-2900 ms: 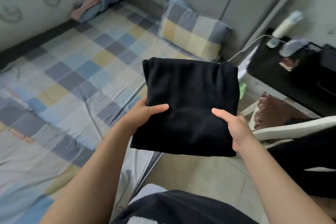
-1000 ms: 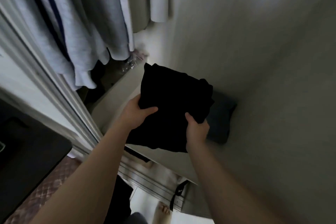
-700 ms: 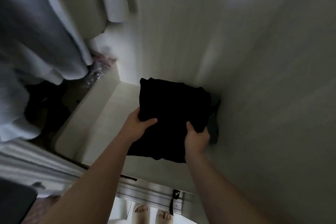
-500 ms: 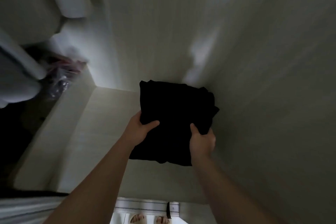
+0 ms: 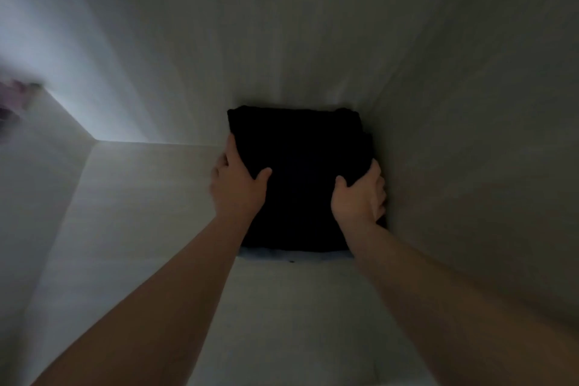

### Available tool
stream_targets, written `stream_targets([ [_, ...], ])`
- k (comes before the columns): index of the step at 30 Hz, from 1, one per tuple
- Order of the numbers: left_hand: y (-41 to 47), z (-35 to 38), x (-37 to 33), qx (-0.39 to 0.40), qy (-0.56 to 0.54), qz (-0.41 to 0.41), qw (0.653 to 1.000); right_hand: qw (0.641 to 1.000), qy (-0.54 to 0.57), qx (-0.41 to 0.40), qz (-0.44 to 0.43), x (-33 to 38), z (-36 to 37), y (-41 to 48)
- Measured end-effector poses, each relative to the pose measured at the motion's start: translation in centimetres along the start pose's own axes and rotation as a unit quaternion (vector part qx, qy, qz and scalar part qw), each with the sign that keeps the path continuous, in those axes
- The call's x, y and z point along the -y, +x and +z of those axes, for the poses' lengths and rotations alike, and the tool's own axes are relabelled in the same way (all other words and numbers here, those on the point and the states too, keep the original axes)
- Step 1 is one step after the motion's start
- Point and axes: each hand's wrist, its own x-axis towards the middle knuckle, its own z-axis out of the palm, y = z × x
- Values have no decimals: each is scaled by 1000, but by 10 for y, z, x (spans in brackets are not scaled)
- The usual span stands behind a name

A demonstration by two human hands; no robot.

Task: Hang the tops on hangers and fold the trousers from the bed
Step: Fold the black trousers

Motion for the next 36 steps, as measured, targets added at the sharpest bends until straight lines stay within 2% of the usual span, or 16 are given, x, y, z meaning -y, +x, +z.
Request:
stream_targets([
  [1, -4, 3, 0, -43, 65, 27, 997, 997, -72, -19, -38, -5, 3, -4],
  [3, -12, 13, -2, -87, 137, 125, 979, 965, -207, -55, -153, -15, 7, -14],
  [5, -14, 27, -3, -55, 185, 202, 960, 931, -275, -52, -232, -21, 17, -16],
  [6, -12, 34, 0, -29, 207, 208, 956, 924, -290, -36, -246, -23, 22, -15],
  [10, 4, 53, 23, 18, 239, 186, 953, 919, -312, 15, -240, -39, 48, 1],
  [17, 21, 83, 48, -22, 258, 228, 939, 921, -299, -2, -251, -62, 79, 17],
  [20, 29, 86, 46, -7, 267, 221, 938, 920, -307, 30, -240, -59, 81, 26],
  [23, 34, 80, 40, 50, 283, 200, 937, 910, -332, 119, -216, -53, 72, 37],
  [28, 19, 58, 30, 151, 311, 169, 923, 869, -385, 238, -200, -46, 37, 37],
  [32, -51, 38, 50, 206, 332, 138, 910, 848, -398, 314, -158, -67, 10, -7],
  [36, -125, 16, 55, 293, 275, 54, 914, 815, -425, 375, -120, -79, -18, -59],
])
